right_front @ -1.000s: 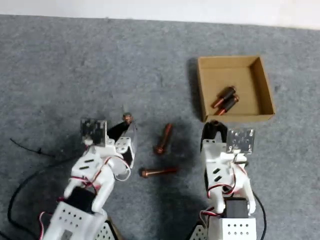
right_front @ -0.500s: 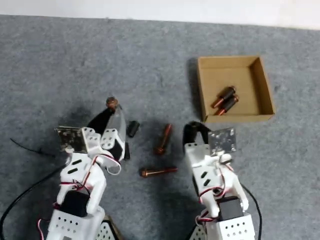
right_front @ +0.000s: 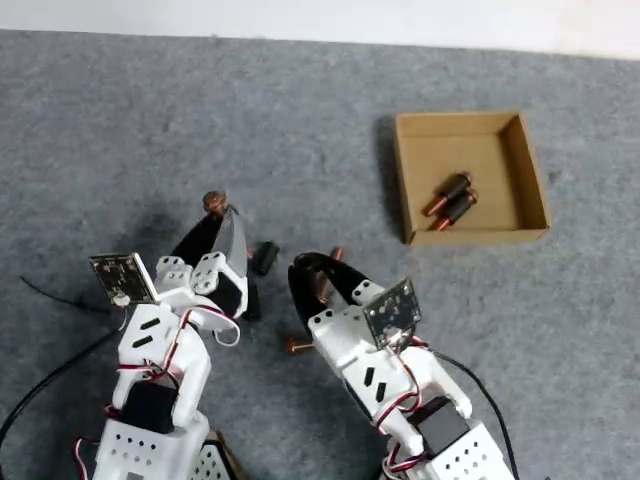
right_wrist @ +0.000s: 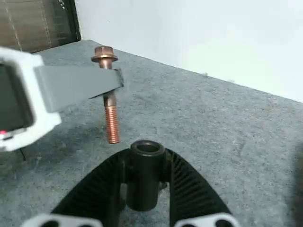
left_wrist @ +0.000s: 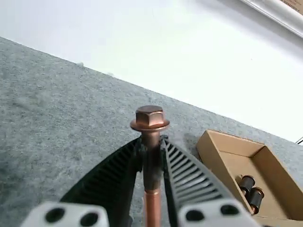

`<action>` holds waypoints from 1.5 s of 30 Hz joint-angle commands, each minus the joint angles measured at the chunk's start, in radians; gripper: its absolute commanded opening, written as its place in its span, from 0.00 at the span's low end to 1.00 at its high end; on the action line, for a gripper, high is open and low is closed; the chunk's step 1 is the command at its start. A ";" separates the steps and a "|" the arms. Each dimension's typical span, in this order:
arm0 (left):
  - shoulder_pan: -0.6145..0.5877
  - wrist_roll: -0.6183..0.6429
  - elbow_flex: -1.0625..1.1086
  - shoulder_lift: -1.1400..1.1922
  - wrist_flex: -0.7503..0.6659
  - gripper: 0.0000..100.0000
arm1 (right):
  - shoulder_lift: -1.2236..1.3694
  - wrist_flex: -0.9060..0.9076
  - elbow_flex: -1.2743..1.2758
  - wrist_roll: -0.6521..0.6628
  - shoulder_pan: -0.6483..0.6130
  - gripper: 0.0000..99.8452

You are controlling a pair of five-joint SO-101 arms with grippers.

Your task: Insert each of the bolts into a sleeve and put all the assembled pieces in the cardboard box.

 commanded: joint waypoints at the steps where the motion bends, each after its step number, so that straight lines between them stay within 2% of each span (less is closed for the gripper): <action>1: 0.104 0.011 -0.070 -0.022 -0.025 0.01 | -0.002 0.018 0.133 0.011 -0.012 0.01; 5: 0.150 0.011 -0.070 -0.022 -0.025 0.01 | -0.002 0.065 0.133 0.031 -0.012 0.01; 10: 0.151 0.011 -0.071 -0.022 -0.028 0.01 | -0.002 0.120 0.131 0.186 -0.013 0.01; 13: 0.153 0.011 -0.096 -0.022 -0.031 0.01 | -0.002 0.127 0.131 0.187 -0.013 0.01; 19: 0.237 0.011 -0.102 -0.022 -0.031 0.01 | -0.004 0.127 0.130 0.192 -0.015 0.01; 38: 0.251 0.011 -0.148 -0.022 -0.031 0.01 | -0.002 0.128 0.131 0.195 -0.015 0.01; 45: 0.351 0.011 -0.099 -0.022 -0.031 0.01 | -0.002 0.140 0.131 0.195 -0.015 0.01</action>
